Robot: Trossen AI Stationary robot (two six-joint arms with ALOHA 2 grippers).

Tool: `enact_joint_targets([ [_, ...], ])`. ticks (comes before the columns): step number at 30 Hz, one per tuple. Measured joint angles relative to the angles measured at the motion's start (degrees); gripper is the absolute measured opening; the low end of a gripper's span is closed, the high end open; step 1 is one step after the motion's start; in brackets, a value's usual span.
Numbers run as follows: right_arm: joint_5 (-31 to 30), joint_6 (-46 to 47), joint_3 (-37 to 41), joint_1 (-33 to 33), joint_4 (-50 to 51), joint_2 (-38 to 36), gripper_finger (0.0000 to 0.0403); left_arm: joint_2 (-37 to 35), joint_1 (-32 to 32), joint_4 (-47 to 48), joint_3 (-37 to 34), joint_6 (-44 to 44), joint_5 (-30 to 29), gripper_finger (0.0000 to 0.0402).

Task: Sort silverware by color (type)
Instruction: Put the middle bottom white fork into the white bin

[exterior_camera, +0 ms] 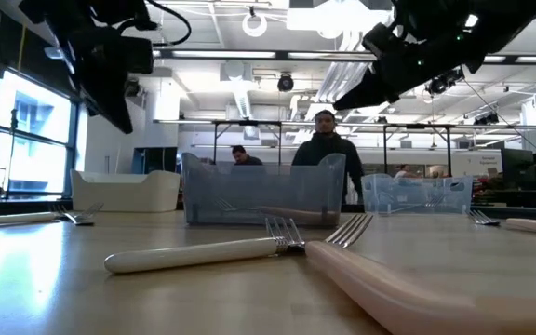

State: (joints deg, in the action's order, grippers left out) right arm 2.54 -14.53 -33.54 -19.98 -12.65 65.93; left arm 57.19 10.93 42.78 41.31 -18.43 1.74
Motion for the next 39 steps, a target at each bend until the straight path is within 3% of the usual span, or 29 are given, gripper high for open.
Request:
enact_joint_targets([
  [11,3.1,-1.5,0.0,-5.9,0.2,0.0,0.0,0.0,-9.2,8.1,0.0,-24.9,-1.4,0.0],
  [17,3.8,-2.5,0.0,-7.9,0.1,0.0,0.0,2.8,-15.5,-3.9,0.0,-30.3,-4.0,0.0],
  [21,4.0,-2.5,0.0,-9.9,-0.9,0.0,0.0,8.8,-20.2,-13.1,1.2,-32.8,-4.5,0.0],
  [31,5.9,-2.0,0.0,-12.9,-4.0,0.0,0.0,29.6,-30.0,-12.6,18.4,-32.5,-15.6,0.0],
  [39,4.3,-0.6,0.0,-13.1,-5.4,0.0,0.0,43.2,-33.3,-9.7,30.9,-30.8,-15.1,0.0],
])
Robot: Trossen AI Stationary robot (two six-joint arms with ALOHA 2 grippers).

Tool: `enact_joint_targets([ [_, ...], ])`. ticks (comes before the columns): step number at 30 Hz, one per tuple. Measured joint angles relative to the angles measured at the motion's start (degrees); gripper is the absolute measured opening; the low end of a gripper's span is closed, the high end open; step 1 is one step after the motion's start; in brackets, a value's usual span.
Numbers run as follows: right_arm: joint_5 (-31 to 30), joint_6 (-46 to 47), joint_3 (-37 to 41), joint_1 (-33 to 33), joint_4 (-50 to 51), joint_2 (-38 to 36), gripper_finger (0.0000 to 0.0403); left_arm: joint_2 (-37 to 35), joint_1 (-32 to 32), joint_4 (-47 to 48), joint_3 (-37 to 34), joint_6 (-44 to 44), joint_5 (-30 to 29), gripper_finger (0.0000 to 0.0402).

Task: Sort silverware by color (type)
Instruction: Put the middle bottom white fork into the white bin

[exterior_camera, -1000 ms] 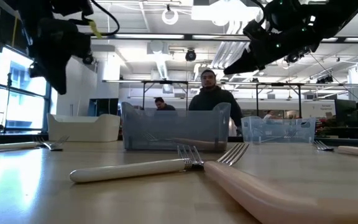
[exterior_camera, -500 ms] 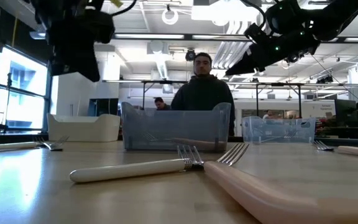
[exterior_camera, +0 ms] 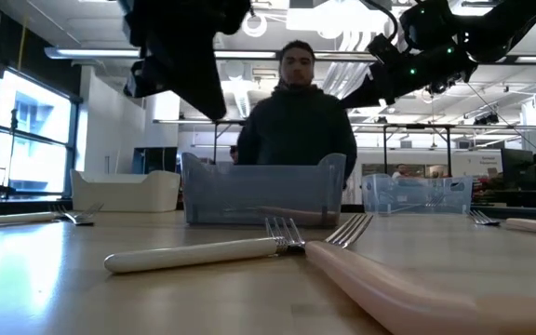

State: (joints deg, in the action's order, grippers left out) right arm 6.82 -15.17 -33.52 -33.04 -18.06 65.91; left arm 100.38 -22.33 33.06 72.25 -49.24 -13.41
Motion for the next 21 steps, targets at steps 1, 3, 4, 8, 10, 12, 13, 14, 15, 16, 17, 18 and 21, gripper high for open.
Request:
enact_joint_targets([
  [1,0.3,-0.1,0.0,0.0,0.0,0.0,0.0,1.3,0.0,1.3,1.4,0.0,0.1,0.0001],
  [3,0.3,0.1,0.0,0.0,0.0,0.0,0.0,3.6,-0.1,3.2,4.2,-0.2,0.5,0.0004],
  [4,0.3,0.1,0.0,0.0,0.0,0.0,0.0,4.6,-0.2,4.1,5.3,-0.5,1.0,0.0007],
  [8,0.4,1.4,0.0,0.0,0.6,0.0,0.0,7.5,-1.0,4.7,8.3,-1.6,2.4,0.0035],
  [10,0.7,1.9,0.0,0.0,1.1,0.0,0.0,8.7,-1.7,3.9,9.0,-2.1,2.9,0.0055],
  [12,0.7,2.3,0.0,0.1,1.1,0.0,0.0,9.5,-2.4,4.2,8.9,-2.1,3.4,0.0079],
  [13,0.7,2.3,0.0,0.1,1.1,0.0,0.0,9.9,-2.6,3.9,8.9,-1.9,3.9,0.0091],
  [14,0.7,2.3,0.0,0.1,1.0,0.0,0.0,10.4,-2.9,3.7,8.9,-1.3,4.1,0.0103],
  [15,0.7,2.3,0.0,0.1,0.7,0.0,0.0,10.7,-3.1,4.0,8.9,-0.3,4.6,0.0114],
  [16,0.7,2.3,0.0,0.1,0.4,0.0,0.0,11.0,-3.4,4.2,8.9,0.8,5.0,0.0125],
  [17,0.7,2.3,0.0,0.1,0.1,0.0,0.0,11.2,-3.4,3.3,8.9,1.8,5.5,0.0135],
  [18,0.7,2.3,0.0,0.1,-0.2,0.0,0.0,11.4,-3.4,2.3,9.0,2.7,5.9,0.0145],
  [21,0.7,2.4,0.0,0.1,-1.2,0.0,0.0,11.6,-3.4,0.9,8.9,4.2,7.2,0.0165],
])
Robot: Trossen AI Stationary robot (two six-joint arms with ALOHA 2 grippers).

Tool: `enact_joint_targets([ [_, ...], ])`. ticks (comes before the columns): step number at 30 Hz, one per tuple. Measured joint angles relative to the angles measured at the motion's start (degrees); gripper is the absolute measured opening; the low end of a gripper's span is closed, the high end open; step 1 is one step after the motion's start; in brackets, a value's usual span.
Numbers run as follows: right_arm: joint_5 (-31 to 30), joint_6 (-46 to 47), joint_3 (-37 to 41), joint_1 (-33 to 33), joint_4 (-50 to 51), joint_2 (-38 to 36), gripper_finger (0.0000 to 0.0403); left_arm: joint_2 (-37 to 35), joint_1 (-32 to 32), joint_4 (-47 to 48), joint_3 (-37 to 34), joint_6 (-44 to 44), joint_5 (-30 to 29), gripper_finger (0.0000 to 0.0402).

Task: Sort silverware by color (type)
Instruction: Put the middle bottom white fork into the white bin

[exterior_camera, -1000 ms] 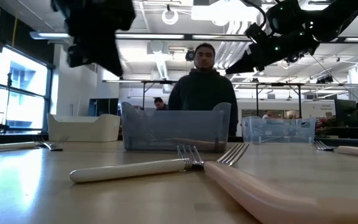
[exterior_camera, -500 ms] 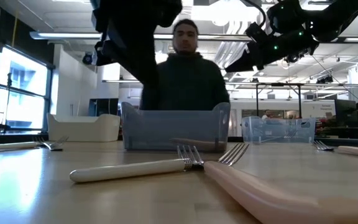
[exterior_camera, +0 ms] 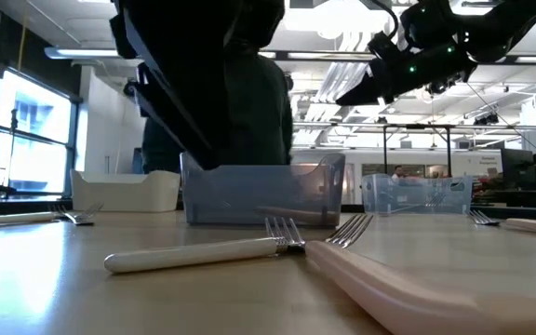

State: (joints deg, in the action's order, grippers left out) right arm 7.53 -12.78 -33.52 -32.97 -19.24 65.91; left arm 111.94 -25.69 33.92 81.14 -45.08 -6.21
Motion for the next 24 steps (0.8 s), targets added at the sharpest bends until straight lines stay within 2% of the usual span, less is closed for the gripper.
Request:
enact_joint_targets([
  [5,0.0,1.1,0.0,0.0,-0.7,0.0,0.0,0.3,0.1,-4.0,0.0,-1.0,0.1,0.0177],
  [13,-2.4,4.0,0.0,0.0,-1.0,0.0,0.0,3.9,0.6,-3.8,0.0,-3.1,-0.1,0.0173],
  [18,-5.7,3.5,0.0,1.2,0.1,0.0,0.0,4.7,0.6,-4.2,0.0,-6.3,-2.3,0.0178],
  [24,-5.8,1.9,0.0,2.4,-0.3,0.0,0.0,4.7,0.0,-6.7,0.0,-8.4,-2.2,0.0179],
])
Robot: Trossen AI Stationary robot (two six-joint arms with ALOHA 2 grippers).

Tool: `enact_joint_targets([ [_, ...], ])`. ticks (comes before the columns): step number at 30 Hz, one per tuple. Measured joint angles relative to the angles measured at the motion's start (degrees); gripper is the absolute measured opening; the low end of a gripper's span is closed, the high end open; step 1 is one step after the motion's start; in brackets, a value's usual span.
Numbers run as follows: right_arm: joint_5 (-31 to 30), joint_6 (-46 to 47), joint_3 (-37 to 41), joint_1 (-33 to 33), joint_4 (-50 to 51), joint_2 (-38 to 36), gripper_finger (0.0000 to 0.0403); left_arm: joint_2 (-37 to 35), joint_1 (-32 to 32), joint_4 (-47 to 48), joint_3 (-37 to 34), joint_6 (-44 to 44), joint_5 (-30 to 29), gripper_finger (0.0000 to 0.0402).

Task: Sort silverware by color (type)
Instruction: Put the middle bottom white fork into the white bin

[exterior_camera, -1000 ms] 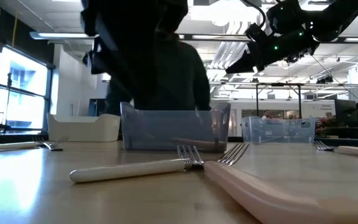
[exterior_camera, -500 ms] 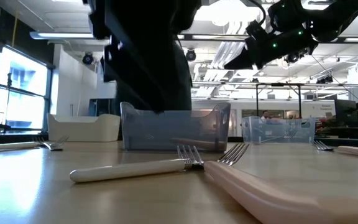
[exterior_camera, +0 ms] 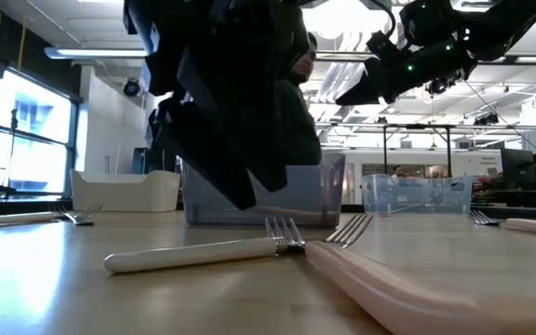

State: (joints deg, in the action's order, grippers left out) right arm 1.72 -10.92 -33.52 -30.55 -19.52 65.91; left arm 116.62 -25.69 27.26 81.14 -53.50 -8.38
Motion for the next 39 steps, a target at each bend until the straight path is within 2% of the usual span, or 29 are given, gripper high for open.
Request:
enact_joint_targets([
  [9,-0.1,-0.9,0.0,0.0,0.0,0.0,0.0,3.0,-0.5,0.4,0.5,-0.9,0.4,0.0179],
  [15,-0.1,-0.7,0.0,0.0,0.0,0.0,0.0,5.4,-1.1,6.6,4.1,1.8,-1.7,0.0179],
  [25,-0.1,-0.1,0.0,0.0,1.3,0.0,0.0,6.2,-1.9,7.2,4.5,3.2,-2.7,0.0175],
  [30,-0.1,-0.1,0.0,0.0,1.6,0.0,0.0,6.3,-2.0,8.7,4.5,5.1,-2.9,0.0145],
  [39,-0.1,-0.7,0.0,0.0,1.7,0.0,0.0,6.1,-2.0,15.4,4.6,6.5,-3.1,0.005],
])
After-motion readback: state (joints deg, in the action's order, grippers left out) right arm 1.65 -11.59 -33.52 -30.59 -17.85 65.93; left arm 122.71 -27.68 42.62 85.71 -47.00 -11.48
